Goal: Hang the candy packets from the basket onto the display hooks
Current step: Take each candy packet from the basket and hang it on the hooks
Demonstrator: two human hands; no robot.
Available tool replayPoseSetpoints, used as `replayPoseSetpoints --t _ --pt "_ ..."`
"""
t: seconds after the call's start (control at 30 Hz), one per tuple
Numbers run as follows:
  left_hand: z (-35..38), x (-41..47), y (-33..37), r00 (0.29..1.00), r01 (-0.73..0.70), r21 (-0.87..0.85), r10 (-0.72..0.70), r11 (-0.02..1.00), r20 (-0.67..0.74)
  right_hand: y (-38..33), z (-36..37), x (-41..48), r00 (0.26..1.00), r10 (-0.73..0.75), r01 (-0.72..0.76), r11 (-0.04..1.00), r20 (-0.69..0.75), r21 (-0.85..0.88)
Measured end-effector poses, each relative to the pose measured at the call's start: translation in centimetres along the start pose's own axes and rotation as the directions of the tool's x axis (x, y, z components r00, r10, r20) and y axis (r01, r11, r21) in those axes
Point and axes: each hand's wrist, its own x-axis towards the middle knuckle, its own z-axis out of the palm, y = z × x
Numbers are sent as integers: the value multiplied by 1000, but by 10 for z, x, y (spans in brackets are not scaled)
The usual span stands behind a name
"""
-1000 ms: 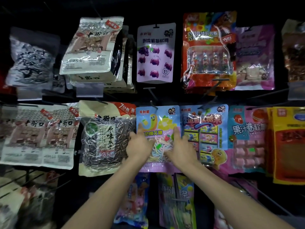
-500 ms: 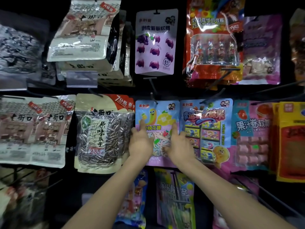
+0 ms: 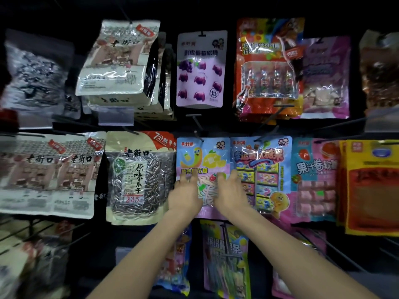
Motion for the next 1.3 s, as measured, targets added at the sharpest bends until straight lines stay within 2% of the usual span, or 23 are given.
replayPoseSetpoints --t 0.13,0.4,0.57,0.73,0.9,1.1,1.3 --pt "-20 -13 -1 997 -59 6 58 998 60 6 -16 -10 998 -61 60 998 36 13" --pt "-64 -90 19 977 -210 110 205 972 52 33 -66 -77 974 -212 202 972 81 118" --pt "-74 -157 42 963 -268 156 265 951 39 62 -97 -150 957 -250 219 956 151 193" --pt "-63 -230 58 935 -355 91 351 930 55 106 -110 -246 933 -292 273 955 210 113" --pt "-25 -319 78 884 -454 43 443 890 147 147 -97 -349 866 -327 318 944 379 86" --pt "51 -411 93 786 -537 -46 519 843 337 197 -51 -444 788 -285 232 959 546 166" --pt "135 -480 104 719 -502 -115 487 857 496 250 26 -510 665 -82 -19 992 742 126"
